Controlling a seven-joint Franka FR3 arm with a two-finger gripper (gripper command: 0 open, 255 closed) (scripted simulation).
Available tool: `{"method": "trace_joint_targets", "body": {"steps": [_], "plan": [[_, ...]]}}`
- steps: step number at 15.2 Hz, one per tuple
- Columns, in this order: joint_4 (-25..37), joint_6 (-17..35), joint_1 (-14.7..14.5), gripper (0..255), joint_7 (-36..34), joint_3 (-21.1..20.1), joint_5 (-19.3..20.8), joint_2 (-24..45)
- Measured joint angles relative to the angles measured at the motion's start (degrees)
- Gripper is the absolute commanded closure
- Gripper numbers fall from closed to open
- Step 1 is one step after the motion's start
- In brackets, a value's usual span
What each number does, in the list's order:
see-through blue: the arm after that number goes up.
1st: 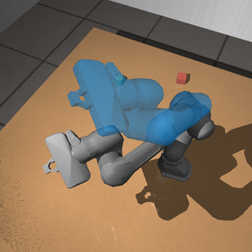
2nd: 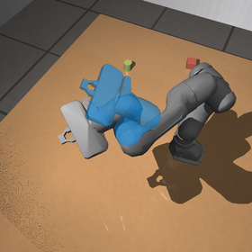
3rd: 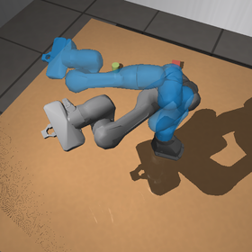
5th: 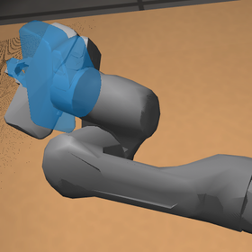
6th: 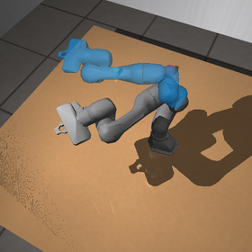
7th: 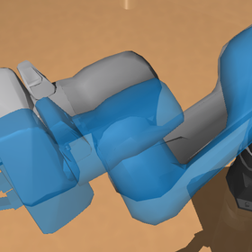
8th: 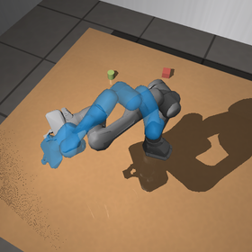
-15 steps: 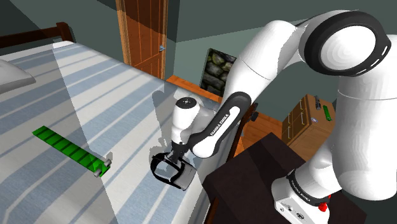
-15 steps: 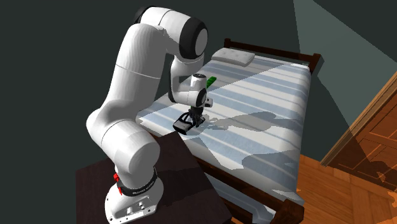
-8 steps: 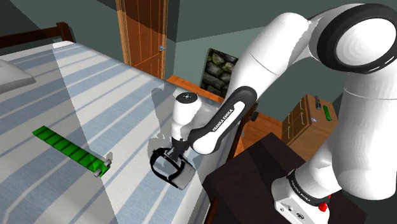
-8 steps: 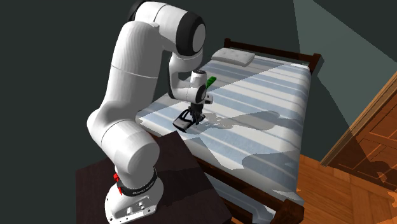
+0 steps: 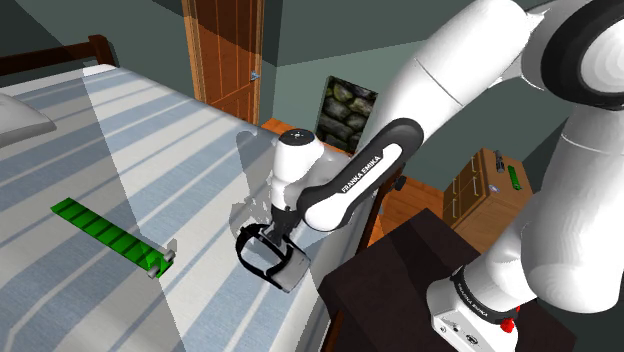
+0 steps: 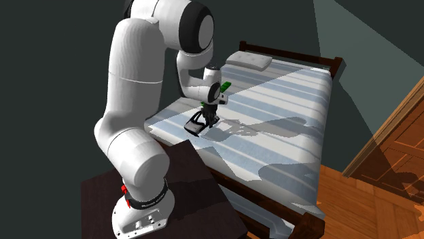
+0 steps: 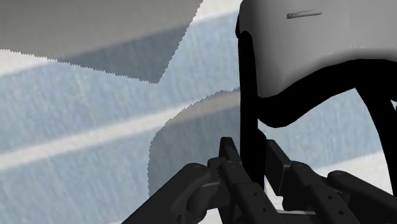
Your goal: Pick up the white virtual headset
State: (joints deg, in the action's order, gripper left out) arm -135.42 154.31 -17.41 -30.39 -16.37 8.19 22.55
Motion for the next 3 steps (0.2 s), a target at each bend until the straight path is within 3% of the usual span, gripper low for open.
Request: {"method": "trace_joint_targets", "body": {"steps": [3], "plan": [[-0.53, -1.56, 0.58, 255, 0.58, -0.89, -1.06, -2.14]]}}
